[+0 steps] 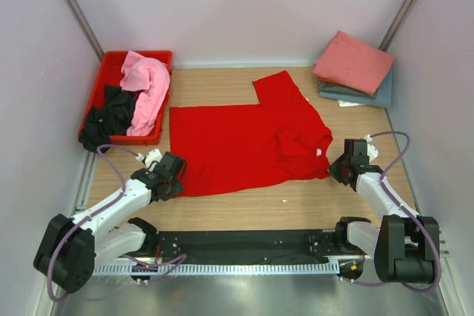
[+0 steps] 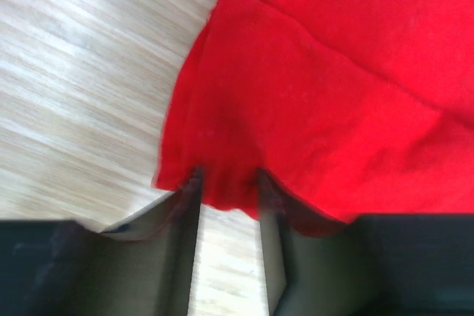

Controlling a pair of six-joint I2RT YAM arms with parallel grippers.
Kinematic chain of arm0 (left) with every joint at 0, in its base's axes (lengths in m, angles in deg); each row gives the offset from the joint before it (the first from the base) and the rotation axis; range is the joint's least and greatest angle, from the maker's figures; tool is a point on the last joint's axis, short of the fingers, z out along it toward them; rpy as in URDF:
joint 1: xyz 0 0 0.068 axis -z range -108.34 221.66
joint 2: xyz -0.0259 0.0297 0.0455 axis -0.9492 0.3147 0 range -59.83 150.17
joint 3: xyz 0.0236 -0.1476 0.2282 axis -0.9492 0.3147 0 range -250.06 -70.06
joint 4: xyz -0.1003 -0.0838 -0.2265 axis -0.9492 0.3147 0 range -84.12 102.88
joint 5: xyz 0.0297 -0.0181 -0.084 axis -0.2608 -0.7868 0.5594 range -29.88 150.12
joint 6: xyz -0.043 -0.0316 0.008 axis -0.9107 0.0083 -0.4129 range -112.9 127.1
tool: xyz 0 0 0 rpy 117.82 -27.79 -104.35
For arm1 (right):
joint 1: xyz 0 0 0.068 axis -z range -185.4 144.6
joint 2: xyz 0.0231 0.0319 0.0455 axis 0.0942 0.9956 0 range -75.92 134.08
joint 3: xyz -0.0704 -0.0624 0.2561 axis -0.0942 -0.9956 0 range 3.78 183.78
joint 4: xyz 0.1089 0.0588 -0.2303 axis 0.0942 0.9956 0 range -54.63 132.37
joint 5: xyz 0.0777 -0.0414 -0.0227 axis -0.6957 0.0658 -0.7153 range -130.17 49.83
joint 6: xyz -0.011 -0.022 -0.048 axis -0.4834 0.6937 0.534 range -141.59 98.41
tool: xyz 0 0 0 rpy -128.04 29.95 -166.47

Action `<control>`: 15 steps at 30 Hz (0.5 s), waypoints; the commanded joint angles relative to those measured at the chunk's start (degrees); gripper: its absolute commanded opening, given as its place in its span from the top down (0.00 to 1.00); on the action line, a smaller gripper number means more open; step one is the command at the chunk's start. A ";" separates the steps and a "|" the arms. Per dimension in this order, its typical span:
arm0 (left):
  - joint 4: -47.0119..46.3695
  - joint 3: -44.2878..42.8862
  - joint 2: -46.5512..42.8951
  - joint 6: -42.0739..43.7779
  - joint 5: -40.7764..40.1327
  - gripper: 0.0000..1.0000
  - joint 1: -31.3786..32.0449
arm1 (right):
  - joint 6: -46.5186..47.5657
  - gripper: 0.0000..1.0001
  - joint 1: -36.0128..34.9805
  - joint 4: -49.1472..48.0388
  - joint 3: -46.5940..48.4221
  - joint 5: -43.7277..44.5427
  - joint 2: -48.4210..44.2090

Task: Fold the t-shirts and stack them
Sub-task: Fold the tshirt

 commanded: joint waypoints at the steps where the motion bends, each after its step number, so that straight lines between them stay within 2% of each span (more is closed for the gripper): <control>1: -5.65 0.12 4.36 -0.19 -2.35 0.74 0.32 | 1.24 0.99 0.91 -0.95 0.73 0.76 -0.06; 2: -6.53 -0.06 5.17 0.43 -2.70 0.94 0.41 | 1.15 0.99 1.17 -0.95 0.73 0.85 0.03; 3: -6.63 -1.28 5.87 0.52 -4.36 1.00 0.41 | 1.06 0.99 1.78 -0.86 0.73 0.94 0.12; 6: -2.62 -4.53 7.02 0.79 -7.09 1.00 0.32 | 1.15 0.99 4.32 -0.34 0.91 0.94 1.17; 8: 0.13 -5.33 4.40 0.52 -10.52 1.00 -0.12 | 0.98 0.99 8.10 -0.51 0.56 -0.98 2.22; 11: 1.72 -3.76 -0.60 1.48 -9.39 1.00 -3.19 | 0.62 0.99 11.54 -0.95 0.12 -2.66 3.02; 15: 2.68 -3.05 -2.30 1.23 -9.47 1.00 -4.25 | -0.25 0.96 11.72 -0.42 -0.32 -2.14 2.67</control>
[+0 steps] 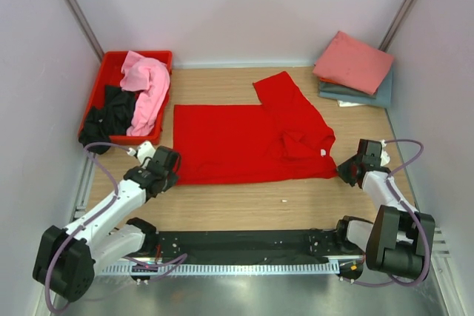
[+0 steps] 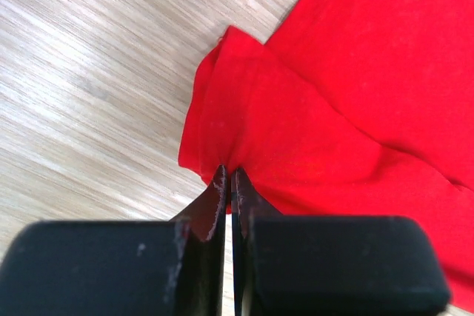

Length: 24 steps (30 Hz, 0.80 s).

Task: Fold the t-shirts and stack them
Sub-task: Fold the tshirt

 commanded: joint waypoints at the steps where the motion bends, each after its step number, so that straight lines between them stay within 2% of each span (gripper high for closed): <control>1: 3.58 -0.01 -0.38 0.46 -4.12 1.00 -0.84 | -0.08 0.94 0.86 0.67 -0.58 2.56 -0.50; 3: 3.58 -0.54 0.94 0.72 -2.54 1.00 -0.84 | 0.18 0.84 0.86 0.76 -0.67 0.90 -1.29; 4: 3.32 -0.63 1.21 1.16 -1.66 0.97 -0.84 | 0.36 0.80 0.86 1.02 -0.76 0.80 -2.00; 5: 3.06 -0.63 1.38 1.34 0.96 0.83 -0.84 | 0.53 0.76 0.86 1.11 -0.94 -1.29 -2.44; 6: 2.10 -0.37 1.30 1.69 2.20 0.74 -0.84 | 0.62 0.63 0.86 0.94 -1.20 -2.35 -3.05; 7: 1.91 -0.36 1.04 1.86 3.43 0.58 -0.76 | 0.71 0.56 0.86 0.85 -1.55 -3.84 -4.19; 8: 1.56 -0.54 0.69 2.21 5.36 0.52 -0.75 | 0.88 0.43 0.86 1.02 -1.64 -4.81 -4.90; 10: 2.09 -1.41 -0.45 2.92 6.25 0.43 -0.75 | 1.32 0.34 0.86 2.07 -1.12 -5.44 -6.48; 11: 2.70 -2.72 -0.89 3.70 6.52 0.39 -0.75 | 1.67 0.31 0.86 3.04 -0.50 -4.92 -8.14; 15: 7.53 -7.65 -2.83 5.90 5.12 0.36 -0.75 | 3.17 0.27 0.86 9.46 3.80 -2.80 -14.82; 19: 8.77 -12.31 -2.66 9.07 0.56 0.31 -0.75 | 5.45 0.27 -0.28 7.63 8.02 -6.13 -20.19; 21: 8.60 -14.68 -1.34 11.17 -0.77 0.30 -0.75 | 5.11 0.28 -1.51 0.87 8.55 -13.07 -18.28; 24: 7.28 -16.62 0.32 13.54 -0.25 0.29 -0.84 | 6.59 0.30 -7.65 -2.83 12.23 -14.85 -11.00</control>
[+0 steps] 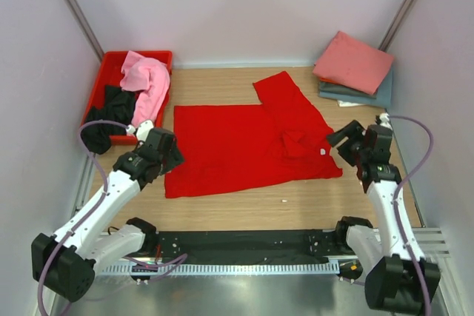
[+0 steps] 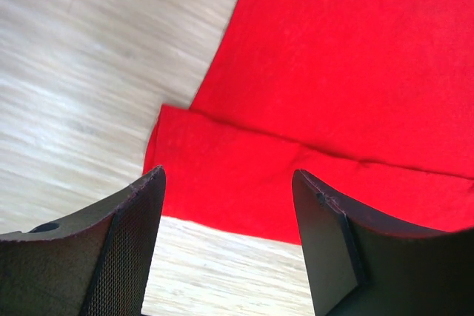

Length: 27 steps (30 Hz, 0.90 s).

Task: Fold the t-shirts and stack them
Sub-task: Fold the tshirt

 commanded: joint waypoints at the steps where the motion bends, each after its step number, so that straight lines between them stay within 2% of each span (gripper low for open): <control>1: -0.11 -3.35 1.90 4.55 -1.43 0.29 -0.30 | 3.23 0.31 -7.37 -6.49 7.14 -4.68 11.02; 7: 5.85 -7.57 0.16 7.53 1.82 0.29 -0.30 | 5.52 0.33 -13.02 -7.47 17.80 -6.62 29.84; 11: 9.90 -9.87 -2.57 10.79 0.60 0.26 -0.30 | 5.79 0.33 -14.35 -6.93 21.32 -4.77 36.27; 13: 10.17 -9.52 -4.23 10.88 0.42 0.21 -0.30 | 5.35 0.32 -14.79 -7.02 22.37 -4.42 37.87; 15: 8.77 -8.90 -5.55 11.58 2.78 0.21 -0.30 | 4.91 0.32 -15.49 -6.94 23.25 -4.24 40.07; 27: 7.80 -8.28 -7.58 11.85 1.48 0.18 -0.30 | 3.50 0.32 -17.51 -9.31 25.62 -2.92 48.86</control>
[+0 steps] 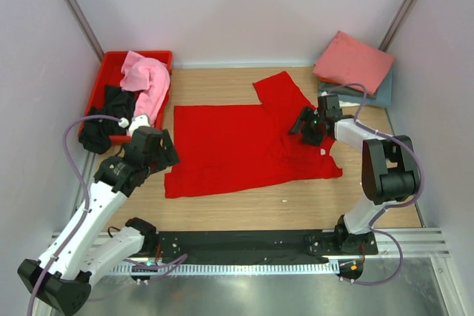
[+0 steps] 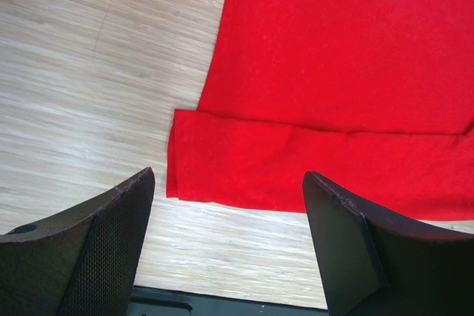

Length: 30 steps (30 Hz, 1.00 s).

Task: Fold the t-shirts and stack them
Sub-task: Fold the tshirt

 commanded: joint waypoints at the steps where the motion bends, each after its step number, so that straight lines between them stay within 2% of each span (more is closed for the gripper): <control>1: -0.46 -0.33 -1.07 1.16 -0.21 0.18 -0.30 | -0.52 0.32 -0.42 -2.49 3.42 1.37 1.28; 4: -0.38 -0.15 -1.07 1.07 -0.38 0.18 -0.30 | -0.61 0.37 -0.42 -2.75 4.30 1.63 2.43; 6: -0.29 -0.24 -1.07 1.07 -0.65 0.18 -0.30 | -0.70 0.51 -0.42 -3.01 4.56 1.89 2.78; 7: -0.29 -0.15 -1.07 1.07 -0.73 0.18 -0.30 | -0.87 0.62 -0.42 -3.10 4.39 2.33 2.78; 13: -0.29 0.02 -0.81 0.54 -1.52 0.18 -0.30 | 0.27 0.97 -0.42 -0.74 4.39 3.73 0.59; 17: -0.20 0.55 2.08 -2.96 -3.02 0.19 -1.52 | 1.24 0.99 -0.42 3.39 2.99 7.85 -5.11; 20: -0.55 1.43 6.38 -5.16 -3.11 0.20 -1.79 | 2.03 0.99 -0.33 7.17 -0.61 12.06 -13.02; 25: -8.97 6.96 11.84 -9.12 -2.76 0.23 -2.14 | 3.34 0.99 -0.42 14.81 -6.76 19.55 -29.37; 30: -17.94 12.06 18.24 -10.18 -4.51 0.29 -3.02 | 4.05 0.99 -0.33 19.82 -8.62 18.51 -37.99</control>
